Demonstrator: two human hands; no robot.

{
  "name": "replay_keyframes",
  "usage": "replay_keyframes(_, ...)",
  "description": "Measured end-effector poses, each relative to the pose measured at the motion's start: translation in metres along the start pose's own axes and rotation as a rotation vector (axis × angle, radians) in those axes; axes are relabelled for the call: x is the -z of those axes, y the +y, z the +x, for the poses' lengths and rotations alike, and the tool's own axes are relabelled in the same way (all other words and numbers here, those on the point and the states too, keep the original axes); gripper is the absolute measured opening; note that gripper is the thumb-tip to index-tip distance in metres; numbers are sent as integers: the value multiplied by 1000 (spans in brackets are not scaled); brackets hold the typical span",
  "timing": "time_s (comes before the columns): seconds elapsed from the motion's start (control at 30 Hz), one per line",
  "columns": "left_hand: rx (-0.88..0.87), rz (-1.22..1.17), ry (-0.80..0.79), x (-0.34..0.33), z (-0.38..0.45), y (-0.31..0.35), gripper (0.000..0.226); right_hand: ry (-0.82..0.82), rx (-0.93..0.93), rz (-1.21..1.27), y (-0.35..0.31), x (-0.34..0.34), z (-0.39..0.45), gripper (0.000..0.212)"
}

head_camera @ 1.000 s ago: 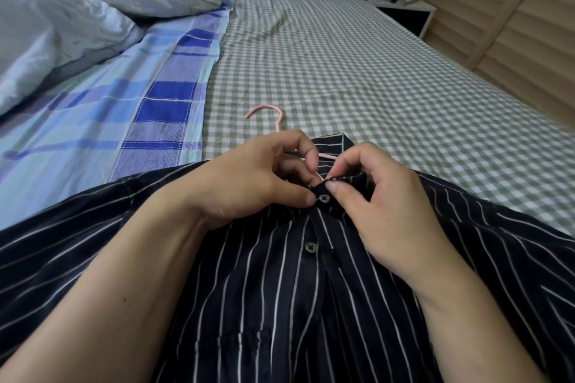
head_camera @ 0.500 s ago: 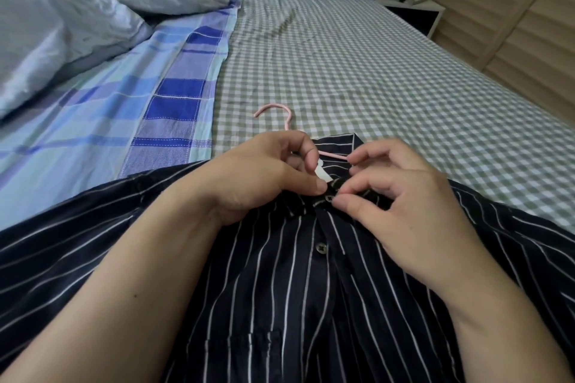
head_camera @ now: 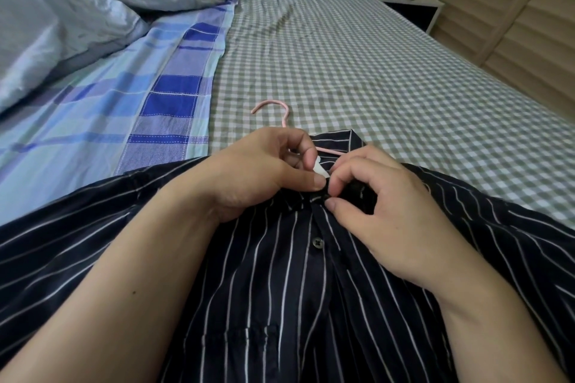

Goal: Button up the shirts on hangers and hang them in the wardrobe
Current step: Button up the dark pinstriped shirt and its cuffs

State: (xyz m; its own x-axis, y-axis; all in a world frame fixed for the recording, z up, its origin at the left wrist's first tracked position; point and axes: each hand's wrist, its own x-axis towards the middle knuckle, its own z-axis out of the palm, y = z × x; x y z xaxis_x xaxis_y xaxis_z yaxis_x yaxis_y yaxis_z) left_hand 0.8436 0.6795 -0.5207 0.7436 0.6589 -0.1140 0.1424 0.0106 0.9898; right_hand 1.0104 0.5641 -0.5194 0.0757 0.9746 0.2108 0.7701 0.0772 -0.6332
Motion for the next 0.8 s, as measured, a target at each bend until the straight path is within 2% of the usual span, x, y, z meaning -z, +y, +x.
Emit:
replay_keyframes(0.1, -75, 54, 60, -4, 1, 0, 20, 89, -15, 126, 1, -2, 2, 19)
replay_keyframes(0.17, -225, 313, 151, -12, 6, -5, 17, 164, -66, 184, 7, -5, 5, 22)
replay_keyframes(0.23, -421, 663, 255, -24, 8, -12, 18, 217, -100, 222, 15, -10, 7, 39)
replay_keyframes(0.3, -524, 911, 287, -33, 7, -19, 17, 244, -92, 174, 18, -16, 5, 54)
replay_keyframes(0.4, -409, 1187, 342, -43, 0, -26, 29, 160, -84, -48, 17, -25, 0, 50)
replay_keyframes(0.5, -129, 1400, 440, -60, -23, -7, 40, -47, -102, -202, 0, -13, -2, 53)
replay_keyframes(0.57, 36, 1279, 453, -80, -60, 12, 60, -228, -161, -387, -17, 10, -6, 67)
replay_keyframes(0.63, 101, 1115, 374, -107, -110, 23, 68, -192, -178, -475, -36, 39, -26, 70)
replay_keyframes(0.67, 97, 1108, 325, -122, -137, 22, 69, -96, -163, -433, -47, 52, -44, 60)
replay_keyframes(0.73, 124, 1169, 271, -150, -185, 7, 70, 59, -113, -267, -70, 62, -95, 25)
replay_keyframes(0.77, 138, 1234, 292, -162, -203, 1, 68, 41, -113, -221, -78, 60, -122, 13)
replay_keyframes(0.8, 116, 1285, 365, -171, -215, -3, 62, -33, -135, -201, -85, 54, -147, 12)
